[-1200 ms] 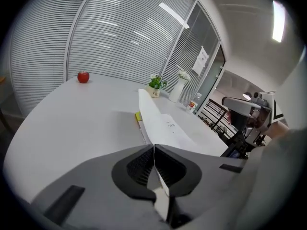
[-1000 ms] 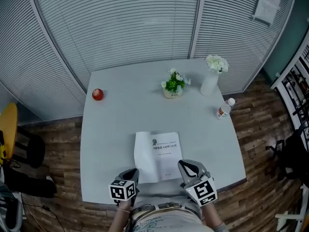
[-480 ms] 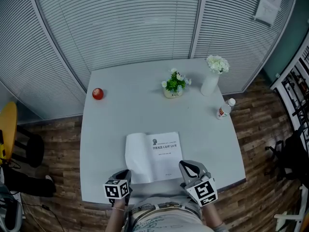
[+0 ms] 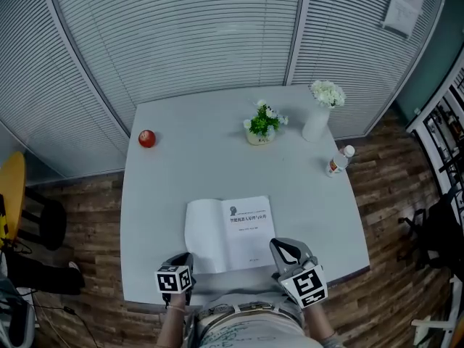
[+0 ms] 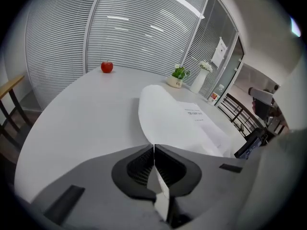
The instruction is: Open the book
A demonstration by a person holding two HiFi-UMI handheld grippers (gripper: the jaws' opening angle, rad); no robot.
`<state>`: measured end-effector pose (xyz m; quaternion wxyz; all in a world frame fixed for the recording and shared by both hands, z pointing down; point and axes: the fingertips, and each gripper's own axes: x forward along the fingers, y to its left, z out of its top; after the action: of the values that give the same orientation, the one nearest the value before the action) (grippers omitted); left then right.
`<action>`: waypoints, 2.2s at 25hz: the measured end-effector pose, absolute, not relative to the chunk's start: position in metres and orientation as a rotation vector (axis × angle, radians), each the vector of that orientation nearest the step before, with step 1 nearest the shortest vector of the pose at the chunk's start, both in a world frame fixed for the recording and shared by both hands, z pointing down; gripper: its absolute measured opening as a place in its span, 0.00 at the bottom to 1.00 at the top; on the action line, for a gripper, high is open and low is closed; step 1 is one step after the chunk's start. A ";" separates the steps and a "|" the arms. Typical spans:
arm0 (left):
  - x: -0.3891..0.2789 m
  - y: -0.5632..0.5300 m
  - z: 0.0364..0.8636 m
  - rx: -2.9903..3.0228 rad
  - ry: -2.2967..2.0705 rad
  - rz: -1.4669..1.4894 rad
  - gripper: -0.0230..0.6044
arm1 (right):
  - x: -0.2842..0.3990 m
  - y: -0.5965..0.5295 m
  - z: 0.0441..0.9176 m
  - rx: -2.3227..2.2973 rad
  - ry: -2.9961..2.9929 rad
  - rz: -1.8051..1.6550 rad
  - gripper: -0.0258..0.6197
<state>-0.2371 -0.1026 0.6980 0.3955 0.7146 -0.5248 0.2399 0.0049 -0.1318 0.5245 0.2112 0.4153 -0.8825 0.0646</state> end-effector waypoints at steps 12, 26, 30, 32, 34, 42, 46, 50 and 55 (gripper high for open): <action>-0.260 -0.100 0.716 1.766 -1.403 0.702 0.04 | 0.004 -0.134 0.524 1.155 -2.446 0.175 0.04; -0.263 -0.101 0.732 1.757 -1.400 0.764 0.05 | 0.003 -0.135 0.527 1.152 -2.439 0.182 0.04; -0.264 -0.101 0.732 1.759 -1.406 0.761 0.05 | 0.006 -0.136 0.531 1.158 -2.425 0.180 0.04; -0.264 -0.102 0.732 1.767 -1.415 0.751 0.05 | 0.007 -0.134 0.534 1.151 -2.419 0.188 0.04; -0.263 -0.101 0.733 1.776 -1.427 0.739 0.05 | 0.004 -0.134 0.533 1.147 -2.428 0.194 0.04; -0.262 -0.100 0.732 1.808 -1.448 0.725 0.08 | 0.002 -0.134 0.532 1.139 -2.435 0.191 0.04; -0.263 -0.103 0.727 1.813 -1.484 0.739 0.14 | 0.003 -0.136 0.532 1.144 -2.434 0.185 0.05; -0.265 -0.109 0.717 1.847 -1.520 0.746 0.22 | 0.004 -0.135 0.533 1.147 -2.434 0.187 0.05; -0.258 -0.116 0.704 1.881 -1.512 0.721 0.23 | 0.003 -0.136 0.534 1.145 -2.437 0.182 0.05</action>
<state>-0.2581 -0.1158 0.7042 0.3065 0.7109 -0.5714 0.2723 0.0026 -0.1357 0.5341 0.2195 0.4140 -0.8809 0.0659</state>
